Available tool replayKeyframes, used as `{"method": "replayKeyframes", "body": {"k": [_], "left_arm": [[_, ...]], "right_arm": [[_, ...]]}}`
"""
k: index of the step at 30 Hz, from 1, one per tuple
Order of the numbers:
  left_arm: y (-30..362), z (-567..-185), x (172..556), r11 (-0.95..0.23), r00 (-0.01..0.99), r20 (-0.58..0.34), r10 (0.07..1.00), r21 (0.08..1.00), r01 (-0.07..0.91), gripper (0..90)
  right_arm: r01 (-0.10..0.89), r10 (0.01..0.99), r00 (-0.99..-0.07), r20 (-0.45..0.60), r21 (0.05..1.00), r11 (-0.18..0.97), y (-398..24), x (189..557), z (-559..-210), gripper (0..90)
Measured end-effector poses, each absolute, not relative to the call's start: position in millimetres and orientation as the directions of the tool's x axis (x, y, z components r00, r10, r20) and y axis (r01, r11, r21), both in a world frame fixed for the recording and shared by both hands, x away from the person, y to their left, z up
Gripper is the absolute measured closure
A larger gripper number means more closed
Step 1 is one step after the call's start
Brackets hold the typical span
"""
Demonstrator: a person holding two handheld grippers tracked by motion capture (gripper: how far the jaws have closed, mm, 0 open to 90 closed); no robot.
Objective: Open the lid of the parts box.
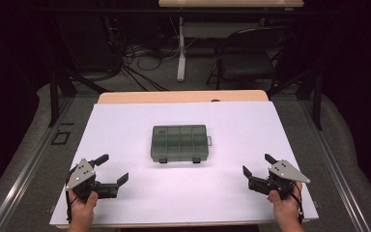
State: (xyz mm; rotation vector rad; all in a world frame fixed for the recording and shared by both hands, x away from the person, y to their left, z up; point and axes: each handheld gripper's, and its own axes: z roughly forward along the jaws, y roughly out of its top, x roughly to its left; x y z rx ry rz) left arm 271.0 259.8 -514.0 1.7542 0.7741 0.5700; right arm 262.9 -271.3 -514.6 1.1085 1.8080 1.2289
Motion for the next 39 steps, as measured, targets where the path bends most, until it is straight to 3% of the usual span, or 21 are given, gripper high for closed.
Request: {"method": "replayKeyframes", "body": {"k": [23,31,39], "left_arm": [[260,-514,271,-0.214,0.667,0.006,0.745,0.949,0.230,2.6],[253,-511,281,-0.207,0.685,-0.062,0.726,0.930,0.304,2.6],[239,-502,301,-0.231,0.660,-0.127,0.741,0.873,0.428,2.7]], "right_arm": [[0.274,0.904,-0.421,-0.072,0.940,0.202,-268,263,-515,12.8],[0.308,0.886,-0.461,-0.042,0.929,0.205,-259,269,-514,13.4],[0.416,0.856,-0.517,0.006,0.876,0.246,-241,284,-511,13.4]]}}
